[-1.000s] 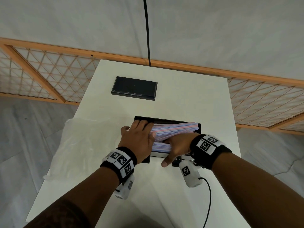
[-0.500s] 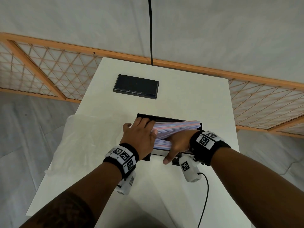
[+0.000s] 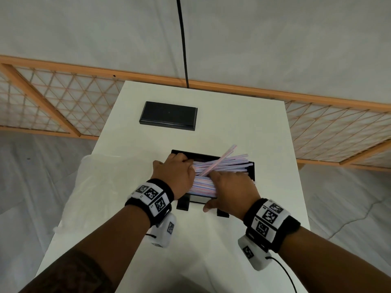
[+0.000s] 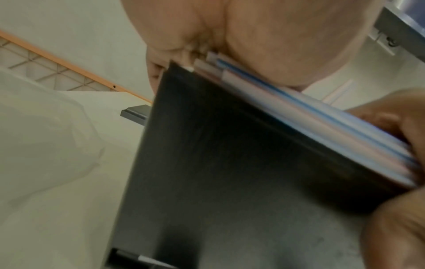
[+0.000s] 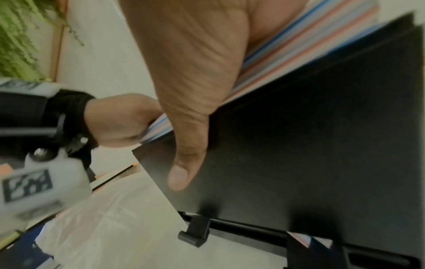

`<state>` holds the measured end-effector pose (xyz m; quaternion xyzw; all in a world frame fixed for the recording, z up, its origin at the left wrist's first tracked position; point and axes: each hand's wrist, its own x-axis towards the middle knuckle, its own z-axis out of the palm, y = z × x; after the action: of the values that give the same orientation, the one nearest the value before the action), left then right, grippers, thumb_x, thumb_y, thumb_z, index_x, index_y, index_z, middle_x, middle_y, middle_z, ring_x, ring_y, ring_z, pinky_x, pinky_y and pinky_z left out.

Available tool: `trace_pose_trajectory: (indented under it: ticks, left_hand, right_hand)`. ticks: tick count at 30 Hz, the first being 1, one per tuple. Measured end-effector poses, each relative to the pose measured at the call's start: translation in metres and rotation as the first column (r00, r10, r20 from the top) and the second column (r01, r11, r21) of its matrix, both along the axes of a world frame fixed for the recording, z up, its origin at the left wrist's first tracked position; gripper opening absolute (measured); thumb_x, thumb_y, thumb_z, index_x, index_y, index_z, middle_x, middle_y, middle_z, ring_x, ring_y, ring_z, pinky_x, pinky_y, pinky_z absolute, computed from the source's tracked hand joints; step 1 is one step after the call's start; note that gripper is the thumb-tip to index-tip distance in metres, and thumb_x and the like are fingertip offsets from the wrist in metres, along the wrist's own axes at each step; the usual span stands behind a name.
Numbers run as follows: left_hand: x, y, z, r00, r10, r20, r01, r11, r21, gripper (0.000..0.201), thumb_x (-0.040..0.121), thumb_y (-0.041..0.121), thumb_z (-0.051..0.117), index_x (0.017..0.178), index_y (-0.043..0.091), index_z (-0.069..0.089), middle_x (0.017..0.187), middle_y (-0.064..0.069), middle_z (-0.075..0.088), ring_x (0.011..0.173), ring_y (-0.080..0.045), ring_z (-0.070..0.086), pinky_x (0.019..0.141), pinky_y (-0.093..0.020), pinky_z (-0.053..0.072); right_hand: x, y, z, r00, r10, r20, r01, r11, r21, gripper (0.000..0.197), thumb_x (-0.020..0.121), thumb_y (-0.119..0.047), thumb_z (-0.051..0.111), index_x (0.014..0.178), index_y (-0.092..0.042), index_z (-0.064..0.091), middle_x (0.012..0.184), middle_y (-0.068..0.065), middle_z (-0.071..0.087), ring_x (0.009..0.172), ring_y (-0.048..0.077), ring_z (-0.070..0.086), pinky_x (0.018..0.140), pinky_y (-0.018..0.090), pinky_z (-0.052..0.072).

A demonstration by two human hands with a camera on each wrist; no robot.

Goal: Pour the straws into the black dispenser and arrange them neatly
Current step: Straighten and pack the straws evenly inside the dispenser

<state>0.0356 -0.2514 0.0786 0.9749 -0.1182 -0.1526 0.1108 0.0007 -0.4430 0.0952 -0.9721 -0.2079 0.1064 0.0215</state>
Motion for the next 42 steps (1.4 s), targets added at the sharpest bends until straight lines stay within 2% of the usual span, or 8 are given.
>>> trace_pose_trajectory:
  ticks: [3, 7, 15, 23, 29, 34, 39, 42]
  left_hand:
    - [0.005, -0.001, 0.004, 1.0, -0.006, -0.021, 0.007, 1.0, 0.023, 0.045, 0.1, 0.037, 0.033, 0.142, 0.033, 0.049, 0.139, 0.01, 0.045, 0.126, -0.012, 0.04, 0.1, -0.046, 0.032]
    - [0.002, -0.002, 0.002, 0.999, 0.015, 0.037, -0.015, 1.0, -0.008, 0.041, 0.098, 0.037, 0.04, 0.137, 0.036, 0.055, 0.136, 0.012, 0.049, 0.124, -0.012, 0.043, 0.1, -0.043, 0.029]
    - [-0.015, -0.002, -0.018, 0.96, 0.084, 0.267, -0.036, 0.983, -0.182, 0.034, 0.09, 0.029, 0.044, 0.112, 0.032, 0.069, 0.109, 0.011, 0.062, 0.096, -0.018, 0.06, 0.09, -0.044, 0.034]
    - [-0.007, 0.0, -0.02, 0.947, 0.128, 0.294, -0.031, 0.949, -0.313, 0.029, 0.094, 0.03, 0.043, 0.107, 0.033, 0.069, 0.108, 0.014, 0.062, 0.096, -0.014, 0.06, 0.085, -0.041, 0.041]
    - [-0.007, 0.004, -0.019, 0.953, 0.096, 0.289, 0.012, 0.937, -0.35, 0.032, 0.098, 0.032, 0.037, 0.108, 0.031, 0.067, 0.111, 0.014, 0.06, 0.101, -0.014, 0.057, 0.087, -0.041, 0.041]
    - [0.001, 0.003, -0.006, 0.945, 0.145, 0.293, -0.006, 0.903, -0.429, 0.032, 0.099, 0.032, 0.035, 0.106, 0.028, 0.066, 0.105, 0.012, 0.063, 0.093, -0.012, 0.061, 0.083, -0.045, 0.05]
    - [-0.005, -0.001, 0.002, 0.94, 0.023, 0.341, 0.06, 0.971, -0.233, 0.026, 0.099, 0.032, 0.038, 0.11, 0.033, 0.062, 0.112, 0.015, 0.058, 0.103, -0.011, 0.055, 0.093, -0.043, 0.04]
    - [-0.006, 0.003, -0.007, 0.933, 0.039, 0.357, 0.05, 0.97, -0.238, 0.023, 0.097, 0.03, 0.042, 0.108, 0.032, 0.062, 0.11, 0.015, 0.058, 0.104, -0.011, 0.054, 0.09, -0.041, 0.038]
  right_hand:
    - [-0.009, -0.001, -0.009, 0.997, -0.004, 0.081, 0.002, 1.0, 0.029, 0.076, 0.051, -0.073, 0.082, 0.107, -0.023, 0.068, 0.08, -0.006, 0.072, 0.067, 0.021, 0.069, 0.058, 0.029, 0.032]
    - [-0.019, -0.005, -0.023, 0.991, -0.04, 0.128, 0.024, 0.992, 0.12, 0.072, 0.051, -0.071, 0.082, 0.102, -0.023, 0.065, 0.084, -0.006, 0.07, 0.071, 0.021, 0.068, 0.061, 0.03, 0.039]
    - [-0.01, -0.013, -0.026, 0.999, -0.033, 0.016, 0.026, 0.952, 0.306, 0.075, 0.063, -0.073, 0.076, 0.121, -0.025, 0.067, 0.1, -0.002, 0.074, 0.086, 0.024, 0.069, 0.067, 0.033, 0.051]
    - [0.019, -0.021, -0.03, 0.988, 0.083, -0.127, -0.023, 0.909, 0.416, 0.072, 0.07, -0.085, 0.057, 0.126, -0.041, 0.066, 0.109, -0.01, 0.076, 0.1, 0.015, 0.07, 0.083, 0.037, 0.056]
    - [0.002, -0.022, -0.029, 0.994, -0.08, 0.077, 0.02, 0.811, 0.585, 0.039, 0.076, -0.057, 0.079, 0.102, -0.029, 0.075, 0.089, -0.01, 0.074, 0.076, 0.005, 0.063, 0.067, 0.017, 0.045]
    - [0.001, -0.022, -0.034, 0.973, -0.173, 0.153, 0.053, 0.813, 0.58, 0.024, 0.081, -0.042, 0.081, 0.091, -0.022, 0.073, 0.085, -0.009, 0.069, 0.072, 0.011, 0.062, 0.061, 0.022, 0.045]
    - [-0.004, -0.021, -0.02, 0.92, -0.235, 0.315, 0.02, 0.829, 0.558, 0.017, 0.088, -0.04, 0.076, 0.088, -0.024, 0.074, 0.085, -0.01, 0.071, 0.071, 0.015, 0.064, 0.06, 0.032, 0.051]
    - [-0.001, -0.021, 0.0, 0.851, -0.171, 0.497, -0.069, 0.901, 0.428, 0.021, 0.089, -0.019, 0.063, 0.108, -0.022, 0.073, 0.107, -0.003, 0.067, 0.096, 0.023, 0.06, 0.075, 0.037, 0.046]
